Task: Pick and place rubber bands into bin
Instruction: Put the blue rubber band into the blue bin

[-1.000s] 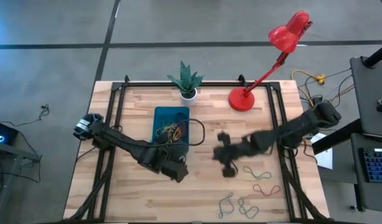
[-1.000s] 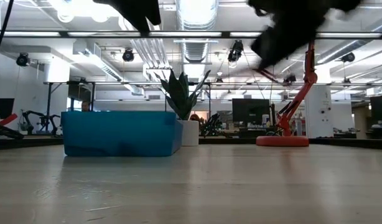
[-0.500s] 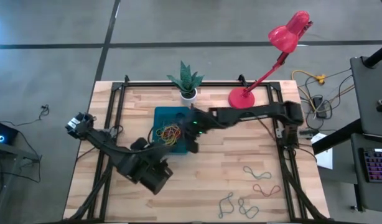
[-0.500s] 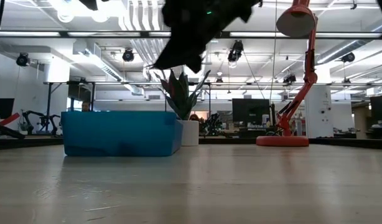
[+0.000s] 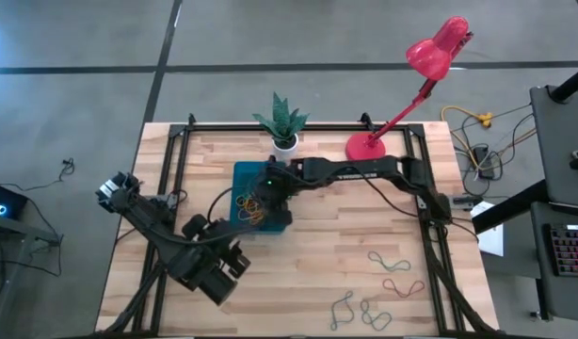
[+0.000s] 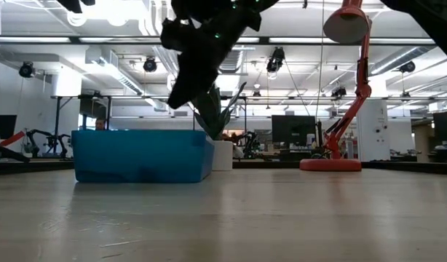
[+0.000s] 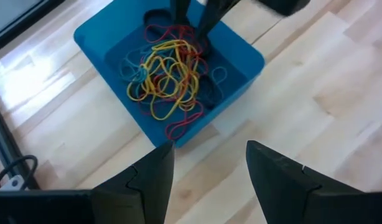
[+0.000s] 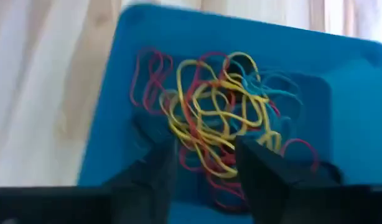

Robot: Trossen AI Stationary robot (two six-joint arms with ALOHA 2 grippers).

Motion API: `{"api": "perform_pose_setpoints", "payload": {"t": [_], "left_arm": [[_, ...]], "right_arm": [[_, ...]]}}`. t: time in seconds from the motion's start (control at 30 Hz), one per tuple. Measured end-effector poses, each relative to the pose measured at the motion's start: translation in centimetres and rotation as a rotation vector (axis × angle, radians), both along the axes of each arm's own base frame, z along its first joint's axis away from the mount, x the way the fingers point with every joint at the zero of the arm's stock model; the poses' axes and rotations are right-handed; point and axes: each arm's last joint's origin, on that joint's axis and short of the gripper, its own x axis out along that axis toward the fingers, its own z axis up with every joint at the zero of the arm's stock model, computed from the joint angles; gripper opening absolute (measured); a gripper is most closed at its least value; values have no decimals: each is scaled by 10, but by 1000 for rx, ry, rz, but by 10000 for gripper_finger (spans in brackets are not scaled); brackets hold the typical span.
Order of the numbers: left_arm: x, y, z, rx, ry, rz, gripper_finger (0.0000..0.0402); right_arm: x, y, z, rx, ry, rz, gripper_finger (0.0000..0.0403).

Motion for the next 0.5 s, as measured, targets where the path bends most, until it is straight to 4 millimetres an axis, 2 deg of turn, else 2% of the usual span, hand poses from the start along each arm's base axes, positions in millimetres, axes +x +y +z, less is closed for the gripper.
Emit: {"api": "perform_pose_setpoints", "payload": {"t": [0.07,0.2,0.33,0.5], "left_arm": [[-2,1,-4,10,12,0,184],[-4,5,-8,20,26,8,184],[-2,8,-8,21,26,20,184],[3,13,-9,17,12,41,184]], "right_arm": [[-6,0,2,-61,28,56,169],[-35,4,6,-54,117,110,205],[-76,8,5,41,147,73,215],[-145,23,13,99,105,-8,216]]}}
